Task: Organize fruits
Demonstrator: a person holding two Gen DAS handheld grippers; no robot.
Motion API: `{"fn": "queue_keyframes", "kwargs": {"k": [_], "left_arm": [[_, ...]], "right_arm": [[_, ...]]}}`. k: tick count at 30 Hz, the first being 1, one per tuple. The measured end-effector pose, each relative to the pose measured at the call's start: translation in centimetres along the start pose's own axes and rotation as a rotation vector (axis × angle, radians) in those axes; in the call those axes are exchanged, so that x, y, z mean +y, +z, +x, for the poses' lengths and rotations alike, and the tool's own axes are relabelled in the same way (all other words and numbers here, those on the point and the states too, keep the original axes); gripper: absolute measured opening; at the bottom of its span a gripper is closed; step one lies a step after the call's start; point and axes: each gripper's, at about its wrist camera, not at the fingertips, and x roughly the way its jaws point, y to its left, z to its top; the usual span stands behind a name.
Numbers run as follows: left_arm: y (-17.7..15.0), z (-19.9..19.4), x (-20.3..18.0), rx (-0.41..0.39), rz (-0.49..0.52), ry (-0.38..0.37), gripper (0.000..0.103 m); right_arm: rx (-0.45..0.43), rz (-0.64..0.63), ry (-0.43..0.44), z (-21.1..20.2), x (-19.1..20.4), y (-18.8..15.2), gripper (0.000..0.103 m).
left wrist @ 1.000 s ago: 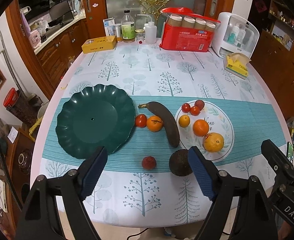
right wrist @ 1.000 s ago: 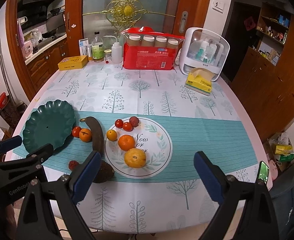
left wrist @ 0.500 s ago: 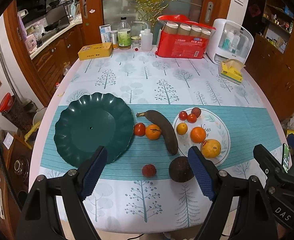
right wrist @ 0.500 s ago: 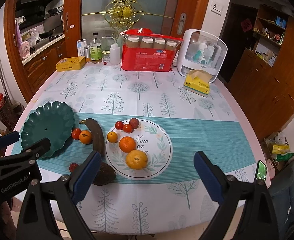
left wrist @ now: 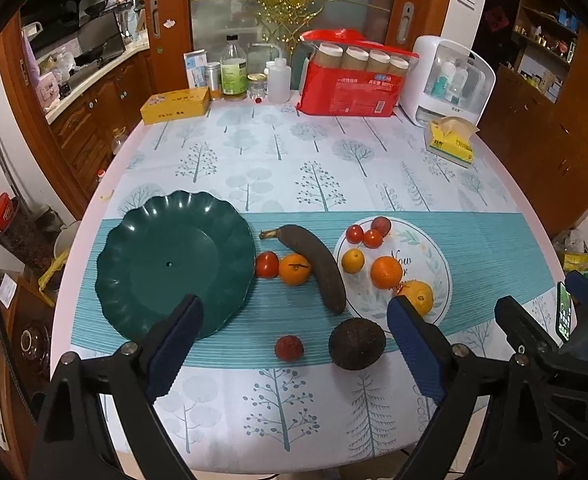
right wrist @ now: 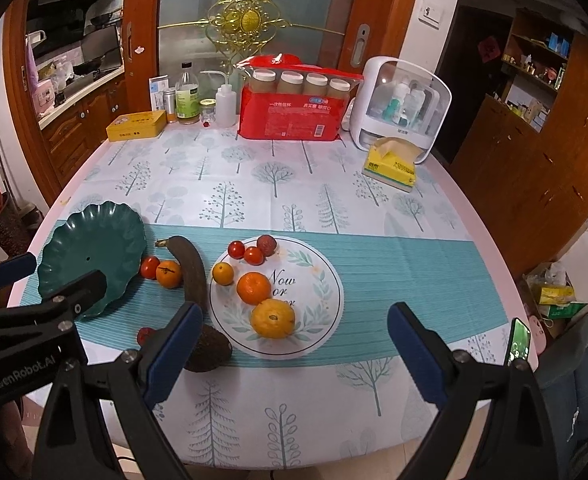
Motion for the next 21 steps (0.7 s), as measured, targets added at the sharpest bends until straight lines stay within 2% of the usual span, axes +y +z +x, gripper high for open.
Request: {"fn": "queue_keyframes", "kwargs": {"k": [4, 7, 11, 14, 18, 21], "left_arm": [[-0.1, 1.1, 0.6, 0.033, -0.031, -0.013, 0.092], [-0.1, 2.6, 1.1, 0.081, -0.046, 0.044, 0.092], [-0.3, 4.8, 2.7, 0.146, -0.119, 0.042, 0.092], [-0.4, 6.2, 3.9, 0.175, -0.166, 0.069, 0.092], [-0.8, 7.9, 4.2, 0.184, -0.155, 0.112, 0.092], [-1.3, 9.2, 4.4, 0.209, -0.159, 0.112, 0.092]], "right_arm": [[0.026, -0.006, 0.015, 0.9, 0.2, -0.2, 0.095], [0.058, -0.027, 0.041, 2.3, 0.5, -0.1, 0.095], [0.097, -0.050, 0.102, 4.5, 0.8, 0.0, 0.094], [0.131, -0.052, 0.154, 6.3, 0.9, 0.3, 0.092], [0.168, -0.070, 0.220, 8.4, 1.4, 0.3, 0.091], [0.190, -0.109, 0.259, 9.8, 1.9, 0.1, 0.089]]}}
